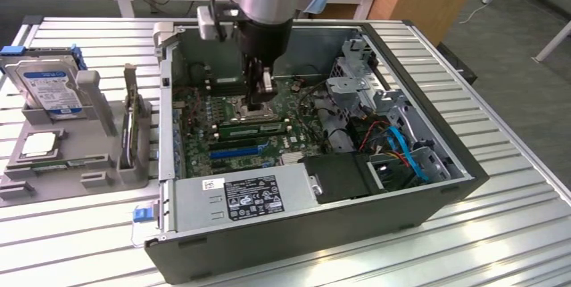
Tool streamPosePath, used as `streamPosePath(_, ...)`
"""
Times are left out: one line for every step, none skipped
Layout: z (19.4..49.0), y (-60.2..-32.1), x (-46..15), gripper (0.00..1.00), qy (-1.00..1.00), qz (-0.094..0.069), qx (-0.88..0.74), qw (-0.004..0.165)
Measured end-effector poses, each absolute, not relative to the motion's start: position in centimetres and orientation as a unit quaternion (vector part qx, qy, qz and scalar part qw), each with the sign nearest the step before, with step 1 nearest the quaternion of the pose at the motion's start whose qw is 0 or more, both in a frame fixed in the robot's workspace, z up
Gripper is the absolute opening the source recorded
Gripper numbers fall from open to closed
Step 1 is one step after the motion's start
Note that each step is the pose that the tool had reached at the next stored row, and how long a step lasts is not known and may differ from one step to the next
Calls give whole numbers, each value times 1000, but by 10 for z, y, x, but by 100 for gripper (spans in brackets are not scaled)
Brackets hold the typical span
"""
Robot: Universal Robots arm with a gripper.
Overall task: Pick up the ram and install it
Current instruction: 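Insert the ram into the slot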
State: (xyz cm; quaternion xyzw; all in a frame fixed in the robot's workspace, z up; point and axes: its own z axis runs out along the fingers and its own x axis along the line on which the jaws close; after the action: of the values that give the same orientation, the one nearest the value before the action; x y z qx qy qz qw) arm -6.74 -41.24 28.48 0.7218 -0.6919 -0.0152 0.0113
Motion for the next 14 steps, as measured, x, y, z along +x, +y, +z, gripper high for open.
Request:
streamPosePath(289,-412,-67,27,-692,-15,722,11)
streamPosePath(294,-412,-67,27,-692,-15,722,11)
streamPosePath(298,-412,-66,27,-692,-15,722,11)
streamPosePath(302,-413,-66,27,-692,-15,722,11)
streamPosePath(302,-413,-66,27,-692,-15,722,11)
streamPosePath(302,-413,-66,27,-692,-15,722,11)
streamPosePath(302,-413,-66,25,-692,-15,722,11)
streamPosePath(302,-413,-66,19,-692,-15,722,11)
streamPosePath(302,-413,-66,19,-692,-15,722,11)
streamPosePath(302,-413,-66,13,-692,-15,722,11)
streamPosePath(302,-413,-66,11,-692,-15,722,11)
streamPosePath(302,-413,-66,11,-692,-15,722,11)
streamPosePath(302,-413,-66,11,-692,-15,722,11)
streamPosePath(302,-413,-66,11,-692,-15,722,11)
